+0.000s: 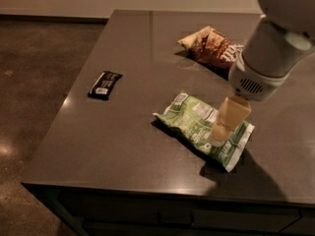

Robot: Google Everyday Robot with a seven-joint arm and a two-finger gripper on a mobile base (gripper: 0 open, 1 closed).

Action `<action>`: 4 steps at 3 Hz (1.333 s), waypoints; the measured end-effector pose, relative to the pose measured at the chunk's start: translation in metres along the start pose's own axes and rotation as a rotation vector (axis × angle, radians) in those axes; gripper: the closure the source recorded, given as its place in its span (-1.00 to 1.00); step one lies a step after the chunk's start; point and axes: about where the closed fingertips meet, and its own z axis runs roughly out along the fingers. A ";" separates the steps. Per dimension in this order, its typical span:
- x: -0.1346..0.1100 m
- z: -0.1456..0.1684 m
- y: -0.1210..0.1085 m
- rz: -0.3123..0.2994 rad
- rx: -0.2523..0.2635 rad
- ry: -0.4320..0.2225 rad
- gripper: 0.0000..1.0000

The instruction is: Move green jalapeno chip bag near rxbar chocolate

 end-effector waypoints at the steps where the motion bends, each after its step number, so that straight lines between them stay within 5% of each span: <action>1: -0.009 0.027 0.010 0.028 0.000 0.006 -1.00; 3: -0.022 0.068 0.020 0.052 0.009 0.033 -1.00; 4: -0.025 0.071 0.019 0.049 0.008 0.030 -0.70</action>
Offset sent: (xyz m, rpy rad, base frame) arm 0.0054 0.0403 -0.0695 -0.0183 0.0348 -0.0634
